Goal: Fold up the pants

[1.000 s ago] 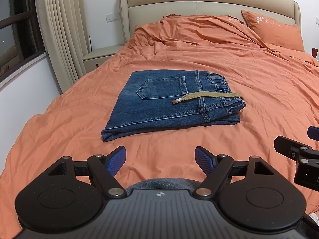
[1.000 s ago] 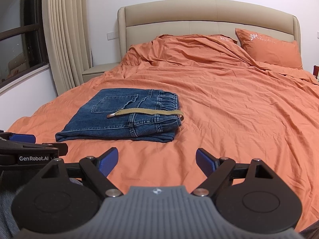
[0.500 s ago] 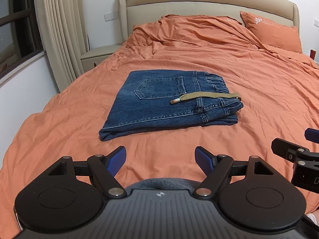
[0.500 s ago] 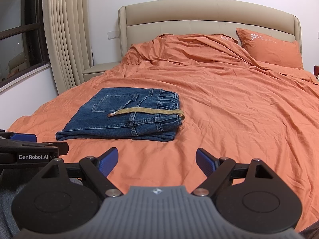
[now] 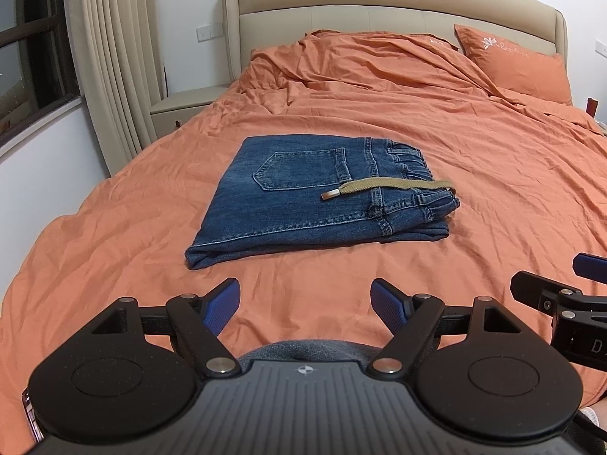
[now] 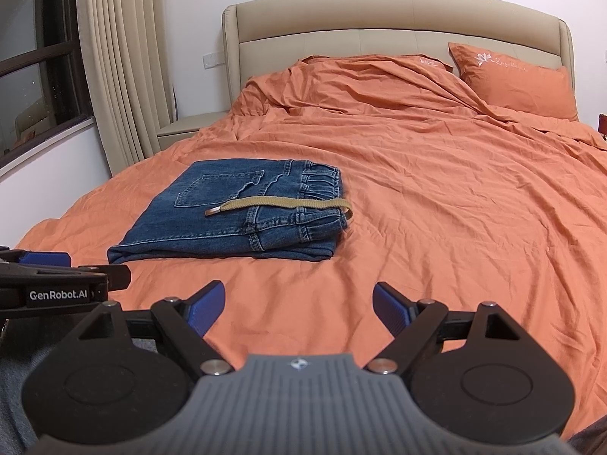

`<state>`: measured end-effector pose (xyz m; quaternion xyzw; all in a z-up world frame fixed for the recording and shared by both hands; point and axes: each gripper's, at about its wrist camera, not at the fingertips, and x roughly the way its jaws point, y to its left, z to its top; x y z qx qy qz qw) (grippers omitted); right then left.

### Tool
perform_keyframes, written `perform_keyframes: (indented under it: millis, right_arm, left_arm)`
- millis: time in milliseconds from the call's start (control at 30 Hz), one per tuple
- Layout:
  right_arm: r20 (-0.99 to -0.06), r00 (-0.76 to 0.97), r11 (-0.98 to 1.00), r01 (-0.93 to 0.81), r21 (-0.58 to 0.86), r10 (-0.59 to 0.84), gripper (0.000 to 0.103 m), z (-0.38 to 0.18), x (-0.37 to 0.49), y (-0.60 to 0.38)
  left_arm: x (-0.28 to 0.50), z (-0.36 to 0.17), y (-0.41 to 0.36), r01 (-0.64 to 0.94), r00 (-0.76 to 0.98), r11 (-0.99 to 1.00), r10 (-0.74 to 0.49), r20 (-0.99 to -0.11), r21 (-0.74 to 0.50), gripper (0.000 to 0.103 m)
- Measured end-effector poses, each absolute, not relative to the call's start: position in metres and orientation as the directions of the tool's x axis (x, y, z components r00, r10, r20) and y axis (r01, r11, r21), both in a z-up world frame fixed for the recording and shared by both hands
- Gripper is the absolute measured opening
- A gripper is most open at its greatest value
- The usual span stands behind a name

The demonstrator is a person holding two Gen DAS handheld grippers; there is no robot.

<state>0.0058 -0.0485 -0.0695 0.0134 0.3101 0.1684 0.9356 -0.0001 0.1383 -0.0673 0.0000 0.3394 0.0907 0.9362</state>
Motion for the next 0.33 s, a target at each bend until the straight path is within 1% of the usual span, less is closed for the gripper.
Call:
perform_keyframes:
  millis: [333]
  right_arm:
    - [-0.586,0.744,0.944,-0.303,0.133,0.321,0.081,-0.0698,0.0044,-0.0502]
  left_arm:
    - [0.0005,-0.0670,0.1421,-0.163,0.756,0.984,0.167,-0.632,0.064,0.092]
